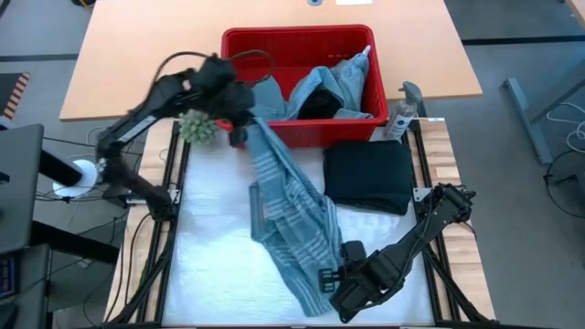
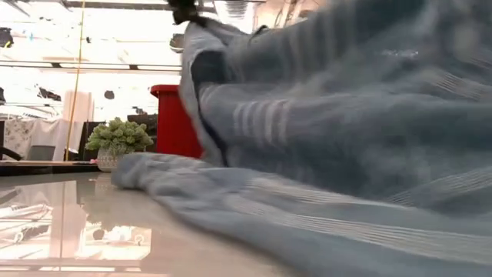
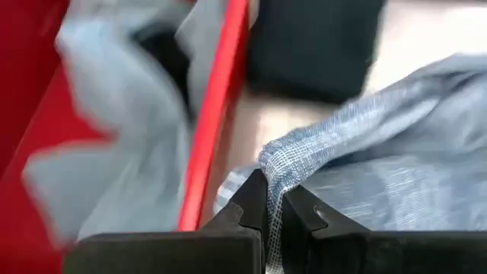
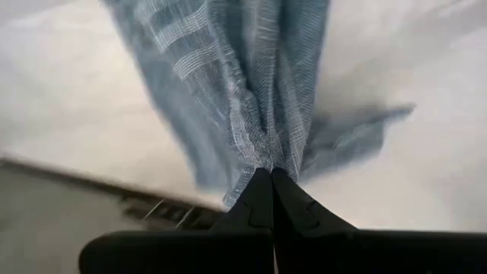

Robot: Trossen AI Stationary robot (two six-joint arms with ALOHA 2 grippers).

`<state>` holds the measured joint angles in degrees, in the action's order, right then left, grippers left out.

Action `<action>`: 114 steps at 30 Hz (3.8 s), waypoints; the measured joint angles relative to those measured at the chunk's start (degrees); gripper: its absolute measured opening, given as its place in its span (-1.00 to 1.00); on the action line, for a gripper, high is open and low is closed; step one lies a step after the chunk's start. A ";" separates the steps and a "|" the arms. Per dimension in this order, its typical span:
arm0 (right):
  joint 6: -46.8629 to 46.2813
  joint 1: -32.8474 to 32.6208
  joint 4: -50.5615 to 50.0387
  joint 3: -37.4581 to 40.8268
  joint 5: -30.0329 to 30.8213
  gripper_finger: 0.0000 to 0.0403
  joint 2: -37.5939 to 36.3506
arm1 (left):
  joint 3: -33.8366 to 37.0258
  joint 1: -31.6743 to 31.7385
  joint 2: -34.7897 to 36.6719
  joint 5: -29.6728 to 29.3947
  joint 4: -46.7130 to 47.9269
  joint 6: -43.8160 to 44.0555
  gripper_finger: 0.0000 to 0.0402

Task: Fold Laundry from Bin
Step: Fold the blue polo shirt

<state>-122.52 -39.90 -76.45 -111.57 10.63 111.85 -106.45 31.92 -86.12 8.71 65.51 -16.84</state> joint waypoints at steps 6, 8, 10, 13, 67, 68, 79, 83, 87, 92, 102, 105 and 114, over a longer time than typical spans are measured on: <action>5.56 -1.10 11.47 0.07 -0.84 -0.93 2.07 | 15.46 2.66 7.70 -1.04 5.74 3.96 -1.00; 8.44 -1.77 15.56 0.07 -0.87 -0.87 2.75 | 20.29 3.25 9.80 -1.54 7.49 3.69 -1.00; 11.18 -2.49 17.57 0.06 -0.93 -0.73 3.55 | 24.91 3.66 11.44 -3.00 8.21 2.99 -0.98; 11.47 -3.28 16.31 0.04 -0.89 -0.47 3.69 | 30.60 3.80 14.00 -4.23 9.07 2.71 -0.91; 10.44 17.61 40.11 51.58 12.29 0.26 -11.30 | 37.93 -10.83 -11.53 51.85 -44.36 6.49 0.06; 11.19 17.77 40.26 51.58 12.22 0.26 -11.30 | 37.91 -11.02 -12.01 51.35 -44.20 5.21 0.06; 15.04 18.69 41.82 51.58 10.18 0.26 -11.30 | 37.98 -13.81 -16.20 38.28 -44.47 -4.92 0.06; 15.04 18.69 41.88 51.58 10.10 0.26 -11.30 | 37.99 -14.04 -17.25 35.62 -44.72 -7.95 0.06; 15.10 18.69 41.93 51.58 10.06 0.26 -11.30 | 37.92 -15.17 -18.69 33.82 -47.04 -8.71 0.06; 16.18 18.69 42.79 51.58 10.07 0.26 -11.30 | 37.57 -16.31 -21.62 31.15 -48.98 -9.03 0.06; 19.71 18.74 45.06 51.58 7.42 0.15 -11.30 | 34.79 -16.54 -24.83 26.14 -49.07 -8.91 0.02; 21.61 19.19 45.84 51.58 5.47 -0.14 -11.30 | 34.87 -16.52 -24.67 26.23 -48.34 -8.44 -0.14; 22.09 20.24 45.43 51.55 6.00 -0.90 -11.30 | 34.87 -17.32 -24.47 25.91 -47.85 -3.51 -0.95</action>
<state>-100.43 -19.66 -31.02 -60.02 16.63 100.55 -71.58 14.60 -110.59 34.61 17.65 -20.35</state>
